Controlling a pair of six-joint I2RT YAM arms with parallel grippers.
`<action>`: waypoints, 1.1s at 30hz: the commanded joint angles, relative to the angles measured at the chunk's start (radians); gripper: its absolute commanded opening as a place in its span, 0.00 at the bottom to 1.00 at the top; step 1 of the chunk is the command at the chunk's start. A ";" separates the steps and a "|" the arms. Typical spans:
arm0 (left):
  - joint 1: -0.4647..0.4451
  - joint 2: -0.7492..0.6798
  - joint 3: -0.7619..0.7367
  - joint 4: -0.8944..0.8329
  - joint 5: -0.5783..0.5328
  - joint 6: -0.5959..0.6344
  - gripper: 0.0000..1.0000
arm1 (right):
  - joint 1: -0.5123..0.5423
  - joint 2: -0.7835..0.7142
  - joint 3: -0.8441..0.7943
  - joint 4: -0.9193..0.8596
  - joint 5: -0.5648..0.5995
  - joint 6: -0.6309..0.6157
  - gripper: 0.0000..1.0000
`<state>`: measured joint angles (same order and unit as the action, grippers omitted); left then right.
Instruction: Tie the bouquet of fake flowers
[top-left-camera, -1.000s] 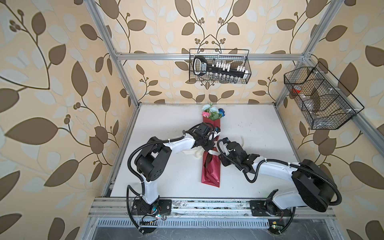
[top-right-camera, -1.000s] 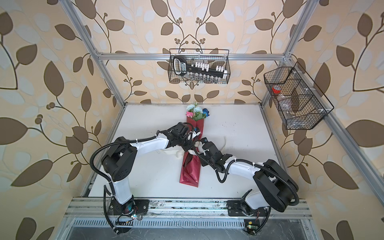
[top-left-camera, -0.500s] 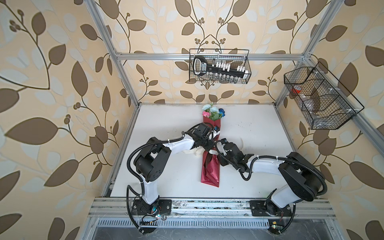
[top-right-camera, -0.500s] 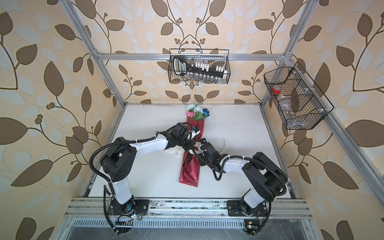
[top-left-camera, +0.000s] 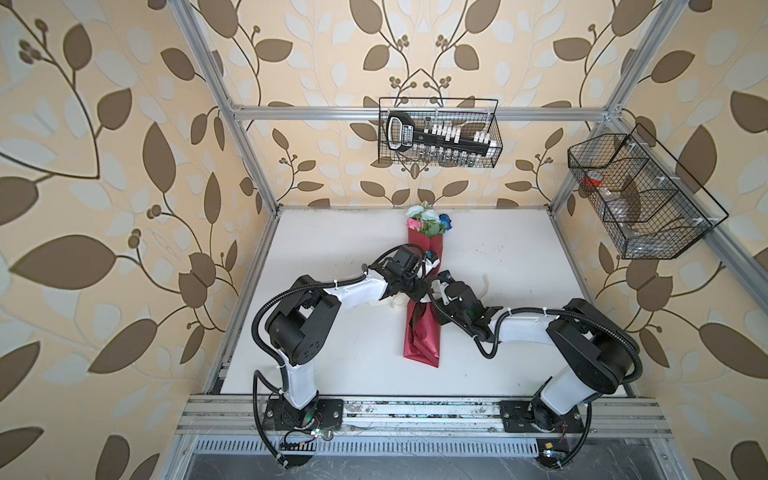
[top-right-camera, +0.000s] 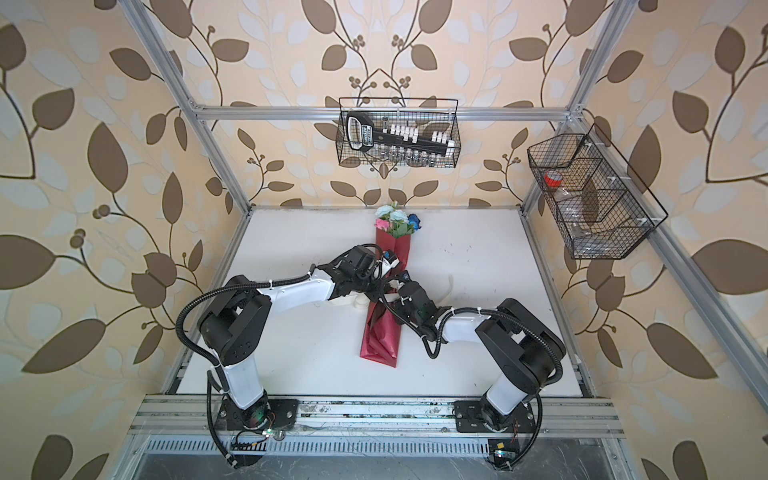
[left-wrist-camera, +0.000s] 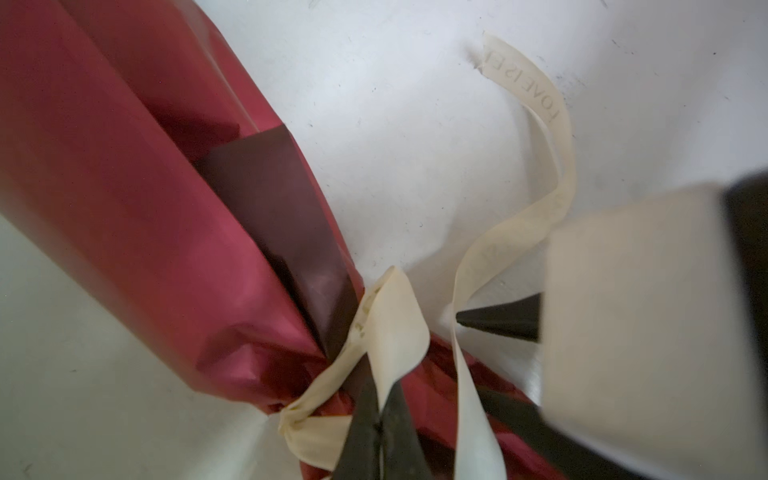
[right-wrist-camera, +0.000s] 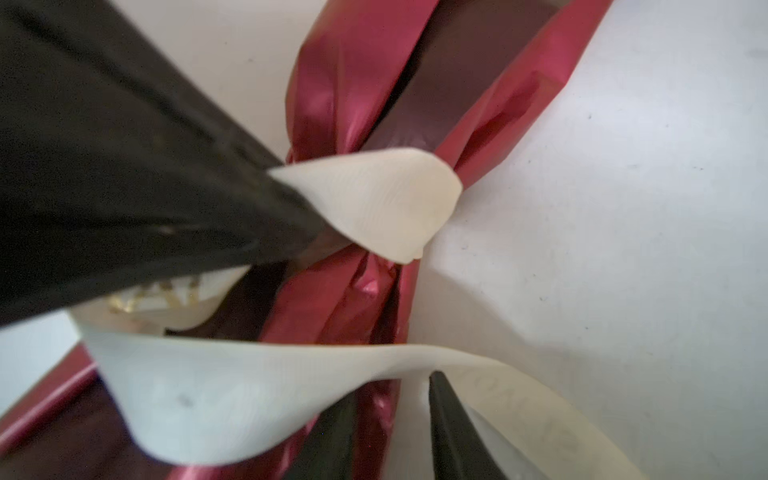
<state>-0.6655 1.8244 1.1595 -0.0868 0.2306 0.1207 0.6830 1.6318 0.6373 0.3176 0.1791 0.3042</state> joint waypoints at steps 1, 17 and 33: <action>0.010 -0.066 -0.017 0.073 0.005 -0.038 0.00 | -0.009 -0.025 0.035 0.040 -0.038 0.025 0.21; 0.010 -0.071 -0.066 0.172 -0.088 -0.131 0.00 | -0.072 -0.047 0.061 0.058 -0.181 0.160 0.00; 0.010 -0.073 -0.071 0.183 -0.082 -0.139 0.00 | -0.143 -0.150 0.072 -0.035 -0.284 0.225 0.27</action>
<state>-0.6575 1.8015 1.0904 0.0654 0.1486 -0.0109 0.5709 1.5238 0.6979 0.3317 -0.0948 0.5533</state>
